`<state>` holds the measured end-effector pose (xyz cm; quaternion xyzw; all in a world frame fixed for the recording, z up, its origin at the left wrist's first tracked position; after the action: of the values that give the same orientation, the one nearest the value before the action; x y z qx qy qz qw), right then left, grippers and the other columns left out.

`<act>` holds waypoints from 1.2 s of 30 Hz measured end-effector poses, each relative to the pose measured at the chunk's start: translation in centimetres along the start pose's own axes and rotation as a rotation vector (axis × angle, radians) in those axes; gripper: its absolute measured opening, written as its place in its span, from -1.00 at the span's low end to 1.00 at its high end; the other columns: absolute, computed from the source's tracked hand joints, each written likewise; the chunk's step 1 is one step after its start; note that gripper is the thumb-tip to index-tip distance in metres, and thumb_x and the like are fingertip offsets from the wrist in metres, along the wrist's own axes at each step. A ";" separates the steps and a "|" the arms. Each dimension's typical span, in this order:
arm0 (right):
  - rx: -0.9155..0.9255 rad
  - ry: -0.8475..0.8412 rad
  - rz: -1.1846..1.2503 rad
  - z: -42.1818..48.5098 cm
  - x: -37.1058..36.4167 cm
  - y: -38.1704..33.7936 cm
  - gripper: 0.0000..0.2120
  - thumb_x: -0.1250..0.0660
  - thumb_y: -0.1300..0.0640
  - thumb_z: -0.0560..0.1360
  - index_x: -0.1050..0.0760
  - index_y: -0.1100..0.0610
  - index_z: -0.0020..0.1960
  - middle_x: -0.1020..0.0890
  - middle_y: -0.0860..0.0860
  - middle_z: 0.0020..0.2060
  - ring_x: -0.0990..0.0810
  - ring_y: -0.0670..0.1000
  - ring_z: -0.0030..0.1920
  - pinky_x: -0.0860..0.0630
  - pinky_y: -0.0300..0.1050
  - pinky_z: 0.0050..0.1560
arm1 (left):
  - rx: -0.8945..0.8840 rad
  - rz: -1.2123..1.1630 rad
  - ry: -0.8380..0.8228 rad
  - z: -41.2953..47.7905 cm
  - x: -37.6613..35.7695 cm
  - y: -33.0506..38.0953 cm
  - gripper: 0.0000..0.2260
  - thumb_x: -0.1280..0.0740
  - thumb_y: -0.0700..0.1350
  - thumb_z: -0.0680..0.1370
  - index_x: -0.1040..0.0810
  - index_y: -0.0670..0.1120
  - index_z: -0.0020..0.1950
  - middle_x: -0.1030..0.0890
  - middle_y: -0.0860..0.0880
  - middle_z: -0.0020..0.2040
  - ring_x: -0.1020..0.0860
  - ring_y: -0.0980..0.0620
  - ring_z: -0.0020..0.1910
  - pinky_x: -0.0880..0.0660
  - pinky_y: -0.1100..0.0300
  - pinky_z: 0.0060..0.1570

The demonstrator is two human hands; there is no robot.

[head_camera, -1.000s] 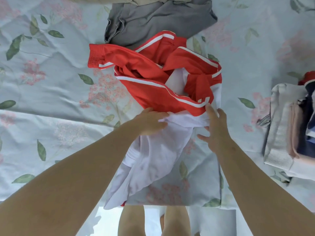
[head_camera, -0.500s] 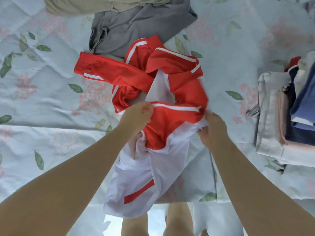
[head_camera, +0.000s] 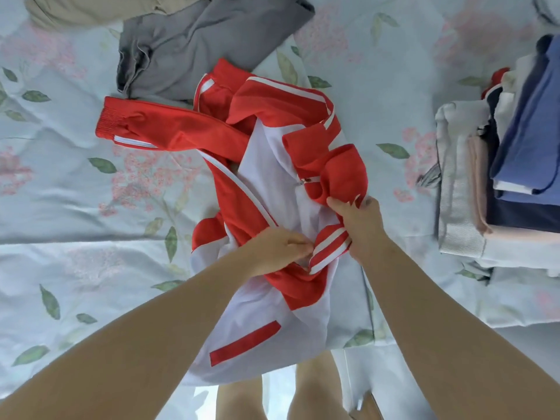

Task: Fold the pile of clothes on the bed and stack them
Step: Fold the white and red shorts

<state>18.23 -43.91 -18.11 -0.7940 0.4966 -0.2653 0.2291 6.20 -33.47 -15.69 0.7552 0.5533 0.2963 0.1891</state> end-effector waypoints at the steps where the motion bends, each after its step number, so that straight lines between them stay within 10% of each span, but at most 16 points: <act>1: 0.043 0.024 -0.050 0.0 0.3 -0.3 -0.78 -0.43 0.18 0.40 -0.43 0.18 -0.05 -0.56 0.08 -0.18 -0.54 0.09 -0.18 -0.53 -0.08 -0.12 | 0.007 -0.089 0.156 0.4 1.3 -0.2 -0.79 -0.22 -0.12 0.60 -0.62 -0.02 0.14 -0.64 0.08 -0.02 -0.59 0.09 0.05 -0.42 0.37 0.11; 5: 0.032 0.112 0.041 0.8 2.8 0.7 -0.84 -0.27 0.25 0.51 -0.47 0.11 -0.24 -0.52 0.06 -0.33 -0.49 0.05 -0.26 -0.50 -0.15 -0.23 | -0.046 0.049 0.614 2.5 6.8 -0.3 -0.70 -0.26 -0.16 0.57 -0.48 -0.02 0.30 -0.58 -0.02 0.17 -0.57 -0.04 0.08 -0.46 0.06 0.16; 12: -0.104 0.129 0.248 1.7 5.4 1.4 -0.85 -0.22 0.17 0.58 -0.49 0.05 -0.14 -0.59 0.05 -0.22 -0.55 0.07 -0.21 -0.53 -0.07 -0.15 | -0.222 0.430 0.583 7.1 9.0 3.9 -0.09 -0.42 -0.33 0.39 0.04 0.06 0.56 -0.11 -0.10 0.50 -0.42 -0.19 0.26 -0.51 -0.12 0.05; 15: -0.170 0.123 0.226 2.3 6.2 1.7 -0.84 -0.18 0.09 0.60 -0.48 0.03 -0.13 -0.61 0.07 -0.14 -0.57 0.07 -0.16 -0.54 -0.03 -0.04 | -0.254 0.330 0.660 8.2 9.7 5.3 -0.15 -0.36 -0.37 0.41 0.01 0.03 0.56 -0.22 -0.07 0.42 -0.49 -0.10 0.08 -0.53 -0.05 -0.07; 20: -0.118 -0.022 0.293 3.2 6.8 2.0 -0.61 -0.30 -0.15 0.51 -0.52 0.07 0.22 -0.66 0.04 0.09 -0.64 0.08 0.08 -0.54 0.07 0.16 | -0.186 0.774 0.593 11.0 9.6 7.0 -0.30 -0.37 -0.11 0.50 -0.07 0.04 0.55 -0.16 -0.07 0.50 -0.31 -0.20 0.34 -0.31 -0.08 0.26; 25: -0.095 -0.059 0.290 3.5 7.5 2.0 -0.33 -0.56 0.09 0.20 -0.45 0.16 0.26 -0.66 0.12 0.07 -0.65 0.16 0.05 -0.57 0.13 0.12 | -0.353 1.021 0.740 12.3 10.0 9.2 -0.43 -0.42 -0.07 0.43 -0.37 -0.04 0.42 -0.38 -0.11 0.40 -0.39 -0.23 0.27 -0.30 -0.10 0.17; 30: -0.150 0.011 0.026 3.7 8.5 2.8 -0.63 -0.48 0.31 0.35 -0.47 0.15 0.11 -0.65 0.12 -0.07 -0.66 0.13 -0.13 -0.63 0.05 -0.06 | -0.289 1.054 0.412 16.4 9.2 10.5 -0.24 -0.36 0.09 0.49 -0.01 -0.02 0.56 -0.04 -0.06 0.57 -0.07 -0.14 0.52 -0.05 -0.11 0.42; 36: -0.450 -0.030 0.092 2.4 8.2 4.1 -0.90 -0.23 0.16 0.58 -0.45 0.13 0.08 -0.59 0.05 -0.16 -0.56 0.02 -0.16 -0.52 -0.10 -0.22 | -0.165 1.043 0.383 17.4 8.1 9.6 -0.39 -0.29 0.16 0.50 -0.18 0.01 0.48 -0.52 -0.12 0.24 -0.46 -0.18 0.21 -0.27 -0.04 0.23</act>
<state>20.07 -52.74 -20.94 -0.8056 0.5754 -0.1254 0.0656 26.30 -28.07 -21.03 0.8441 0.1058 0.5248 -0.0280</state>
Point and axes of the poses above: each hand's wrist, its own z-axis towards the middle knuckle, its own x-axis out of the back of the hand, y = z × x, the point moved 5 cm from there along z, towards the middle knuckle
